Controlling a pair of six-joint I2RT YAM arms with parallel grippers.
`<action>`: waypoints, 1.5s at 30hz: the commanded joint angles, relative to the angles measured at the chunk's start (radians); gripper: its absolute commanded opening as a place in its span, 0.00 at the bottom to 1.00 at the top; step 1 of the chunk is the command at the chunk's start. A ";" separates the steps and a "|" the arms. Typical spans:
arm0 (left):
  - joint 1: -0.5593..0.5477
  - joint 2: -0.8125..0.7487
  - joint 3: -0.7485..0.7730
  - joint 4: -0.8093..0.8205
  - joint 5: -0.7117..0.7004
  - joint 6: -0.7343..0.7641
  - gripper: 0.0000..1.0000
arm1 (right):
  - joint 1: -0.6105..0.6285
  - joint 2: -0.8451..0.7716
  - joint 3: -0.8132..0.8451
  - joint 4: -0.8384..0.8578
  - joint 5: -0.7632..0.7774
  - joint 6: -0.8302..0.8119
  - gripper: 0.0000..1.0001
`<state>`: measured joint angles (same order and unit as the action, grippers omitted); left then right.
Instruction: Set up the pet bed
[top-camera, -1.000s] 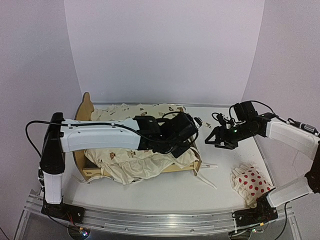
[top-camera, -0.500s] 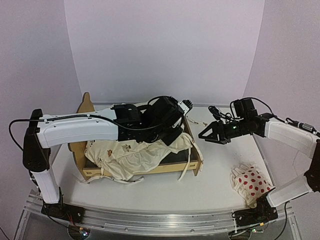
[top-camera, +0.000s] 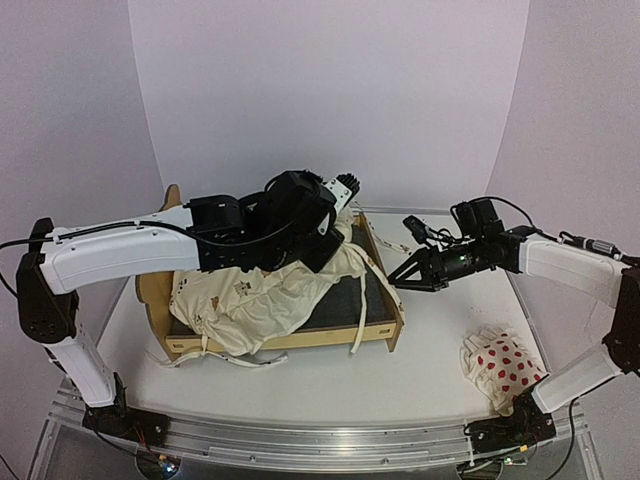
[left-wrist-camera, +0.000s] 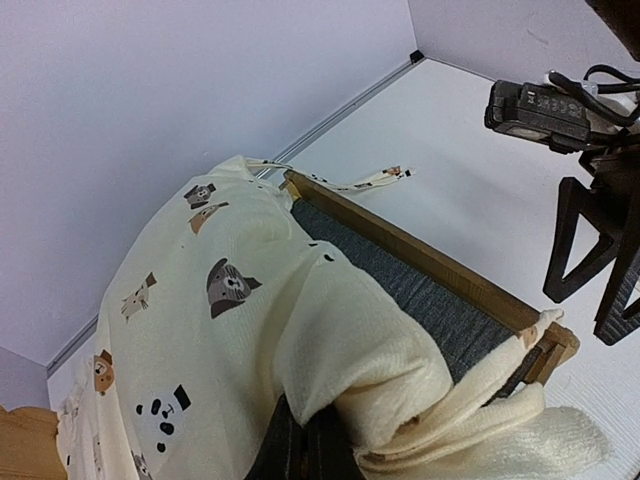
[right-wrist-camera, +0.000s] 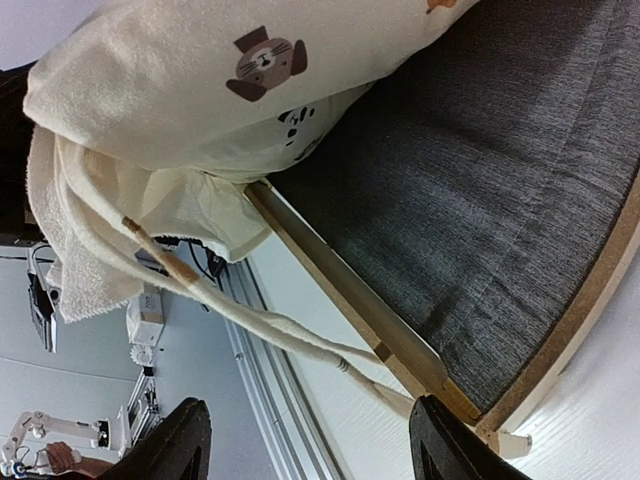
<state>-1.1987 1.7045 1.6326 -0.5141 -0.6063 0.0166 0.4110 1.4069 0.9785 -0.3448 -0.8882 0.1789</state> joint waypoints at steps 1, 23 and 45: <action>0.010 -0.070 -0.022 0.048 -0.042 -0.007 0.00 | 0.009 0.036 0.051 0.024 -0.098 -0.051 0.69; 0.025 -0.186 -0.131 0.058 -0.046 -0.053 0.00 | 0.150 0.146 0.175 0.023 0.074 -0.072 0.05; 0.027 -0.317 -0.262 0.061 -0.049 -0.087 0.00 | 0.289 0.232 0.209 0.267 0.267 0.048 0.00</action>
<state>-1.1824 1.4424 1.3826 -0.4626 -0.6064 -0.0539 0.6926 1.6216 1.1679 -0.1733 -0.6520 0.2032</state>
